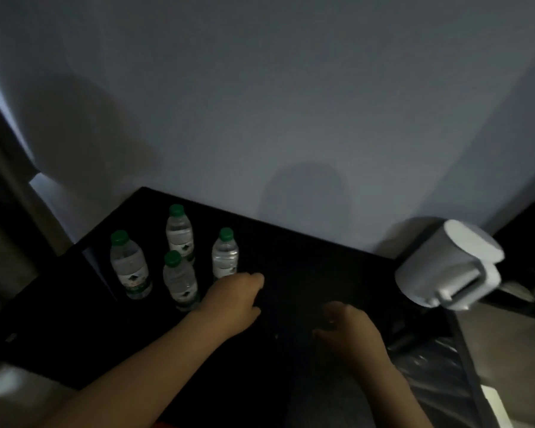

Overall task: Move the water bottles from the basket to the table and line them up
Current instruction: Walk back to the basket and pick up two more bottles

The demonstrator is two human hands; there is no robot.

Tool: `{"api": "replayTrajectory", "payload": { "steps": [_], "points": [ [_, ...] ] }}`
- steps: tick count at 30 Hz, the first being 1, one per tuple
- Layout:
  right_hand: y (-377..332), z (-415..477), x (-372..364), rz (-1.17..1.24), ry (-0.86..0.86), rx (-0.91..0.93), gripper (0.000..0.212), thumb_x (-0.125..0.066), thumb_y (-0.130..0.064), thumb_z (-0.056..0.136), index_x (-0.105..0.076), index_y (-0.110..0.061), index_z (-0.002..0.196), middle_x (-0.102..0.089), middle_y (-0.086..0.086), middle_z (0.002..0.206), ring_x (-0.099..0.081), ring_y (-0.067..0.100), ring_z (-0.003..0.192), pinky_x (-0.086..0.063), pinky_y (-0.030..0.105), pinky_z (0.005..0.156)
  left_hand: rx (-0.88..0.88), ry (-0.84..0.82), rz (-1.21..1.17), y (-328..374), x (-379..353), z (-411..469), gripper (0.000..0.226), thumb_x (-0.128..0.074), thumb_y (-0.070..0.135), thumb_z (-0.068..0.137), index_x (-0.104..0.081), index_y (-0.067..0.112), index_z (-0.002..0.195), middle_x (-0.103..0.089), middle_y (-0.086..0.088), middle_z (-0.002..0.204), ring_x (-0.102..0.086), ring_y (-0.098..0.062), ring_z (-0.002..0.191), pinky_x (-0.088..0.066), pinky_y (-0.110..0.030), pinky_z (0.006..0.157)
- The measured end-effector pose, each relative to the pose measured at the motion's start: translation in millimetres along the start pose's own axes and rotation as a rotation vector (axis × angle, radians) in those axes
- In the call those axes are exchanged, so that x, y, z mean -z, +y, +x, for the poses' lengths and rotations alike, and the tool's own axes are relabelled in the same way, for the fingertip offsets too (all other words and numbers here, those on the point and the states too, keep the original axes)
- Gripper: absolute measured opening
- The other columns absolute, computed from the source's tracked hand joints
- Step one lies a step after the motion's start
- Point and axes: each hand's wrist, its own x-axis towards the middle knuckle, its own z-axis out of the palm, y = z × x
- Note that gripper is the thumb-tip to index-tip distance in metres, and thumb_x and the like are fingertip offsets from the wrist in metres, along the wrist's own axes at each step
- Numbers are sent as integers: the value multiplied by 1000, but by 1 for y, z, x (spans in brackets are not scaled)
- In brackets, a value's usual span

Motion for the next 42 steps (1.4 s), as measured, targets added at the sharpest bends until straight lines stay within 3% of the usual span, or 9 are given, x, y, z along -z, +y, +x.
{"api": "replayTrajectory", "payload": {
  "steps": [5, 9, 13, 17, 20, 28, 35, 42],
  "points": [
    [57, -50, 31, 47, 56, -128, 46, -69, -31, 81, -57, -24, 124, -64, -3, 120, -60, 15, 110, -51, 32, 91, -133, -32, 24, 71, -9, 9, 34, -60, 27, 87, -49, 20, 118, -58, -1, 108, -57, -16, 94, -48, -28, 77],
    [110, -99, 57, 95, 226, -296, 33, -73, -34, 73, -66, -28, 105, -70, -5, 102, -64, 16, 99, -52, 29, 78, -236, -105, 29, 142, -30, 14, 36, -63, 30, 86, -49, 25, 119, -56, 5, 106, -56, -9, 89, -46, -22, 71],
    [169, -157, 72, 167, 316, -452, 40, -74, -32, 72, -66, -26, 111, -70, -5, 105, -64, 16, 103, -49, 26, 79, -365, -202, 27, 219, -55, 13, 37, -64, 31, 85, -48, 30, 118, -57, 8, 112, -56, -7, 94, -48, -20, 74],
    [236, -219, 87, 246, 368, -592, 37, -75, -30, 72, -66, -25, 108, -70, -5, 103, -64, 16, 100, -51, 30, 80, -542, -265, 24, 303, -85, 2, 35, -64, 32, 84, -51, 26, 116, -59, 5, 114, -58, -13, 101, -51, -26, 81],
    [291, -276, 94, 280, 410, -696, 45, -75, -32, 73, -63, -27, 116, -67, -8, 110, -61, 13, 105, -50, 30, 84, -643, -271, 34, 375, -111, -15, 34, -63, 33, 84, -51, 21, 114, -61, 1, 114, -58, -18, 106, -50, -34, 89],
    [420, -410, 117, 344, 547, -866, 48, -74, -30, 76, -59, -28, 122, -64, -8, 116, -57, 9, 109, -48, 26, 88, -874, -297, -33, 564, -182, -78, 33, -64, 33, 80, -54, 24, 111, -62, 6, 114, -57, -15, 105, -47, -29, 86],
    [491, -507, 125, 356, 634, -1049, 49, -73, -29, 77, -59, -27, 124, -63, -7, 120, -58, 9, 110, -45, 22, 86, -1120, -365, 48, 684, -236, -124, 40, -61, 37, 83, -49, 27, 119, -59, 8, 119, -54, -12, 111, -45, -29, 90],
    [546, -568, 132, 354, 695, -1222, 51, -70, -32, 81, -55, -28, 129, -61, -8, 124, -56, 8, 112, -42, 19, 85, -1323, -451, 69, 781, -283, -156, 39, -61, 38, 83, -49, 28, 119, -59, 9, 119, -54, -11, 109, -44, -26, 85]
  ]
}}
